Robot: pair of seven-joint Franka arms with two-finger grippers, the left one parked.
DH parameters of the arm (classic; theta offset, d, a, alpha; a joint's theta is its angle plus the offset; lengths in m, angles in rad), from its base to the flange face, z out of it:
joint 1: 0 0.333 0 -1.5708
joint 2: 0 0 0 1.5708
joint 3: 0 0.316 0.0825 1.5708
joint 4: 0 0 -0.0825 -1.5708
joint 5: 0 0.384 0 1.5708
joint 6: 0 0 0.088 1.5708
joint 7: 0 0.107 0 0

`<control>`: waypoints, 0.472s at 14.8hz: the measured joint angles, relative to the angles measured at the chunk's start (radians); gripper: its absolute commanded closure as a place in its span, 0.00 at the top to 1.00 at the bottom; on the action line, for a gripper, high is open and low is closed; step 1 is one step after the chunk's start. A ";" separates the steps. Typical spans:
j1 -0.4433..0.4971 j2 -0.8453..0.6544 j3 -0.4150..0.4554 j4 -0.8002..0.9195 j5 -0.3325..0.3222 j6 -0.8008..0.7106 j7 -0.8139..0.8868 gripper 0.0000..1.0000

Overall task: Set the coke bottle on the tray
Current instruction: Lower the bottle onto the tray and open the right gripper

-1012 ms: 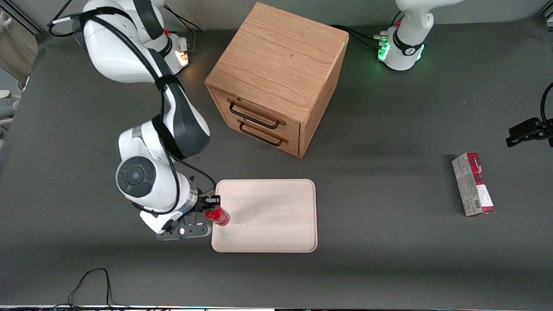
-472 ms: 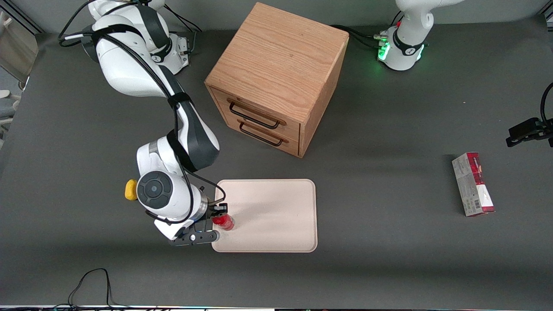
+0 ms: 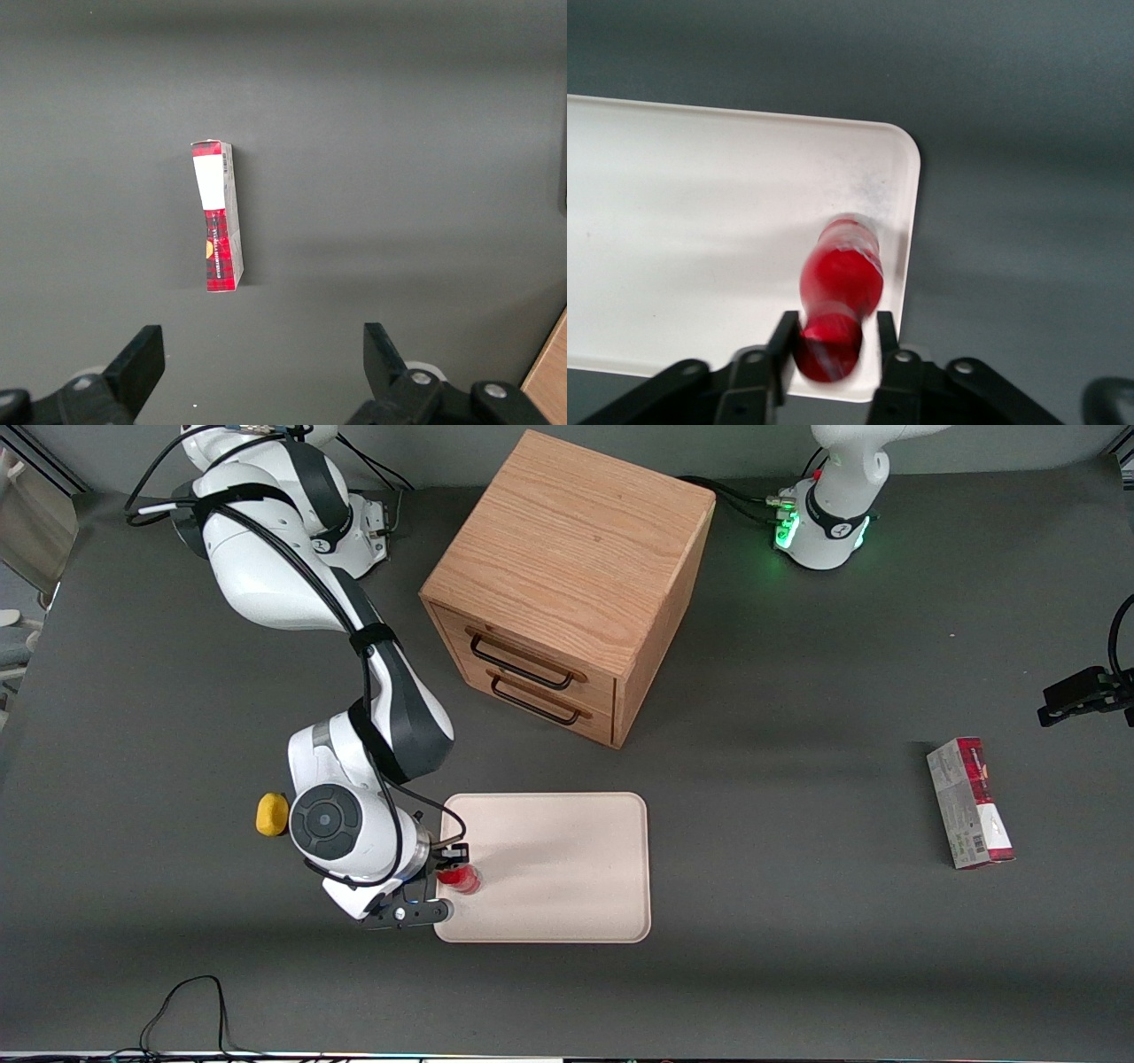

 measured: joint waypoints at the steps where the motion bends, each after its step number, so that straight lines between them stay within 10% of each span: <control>1: 0.000 -0.002 0.000 0.002 0.000 0.000 0.000 1.00; 7: -0.001 -0.085 -0.009 0.026 0.000 -0.160 0.002 1.00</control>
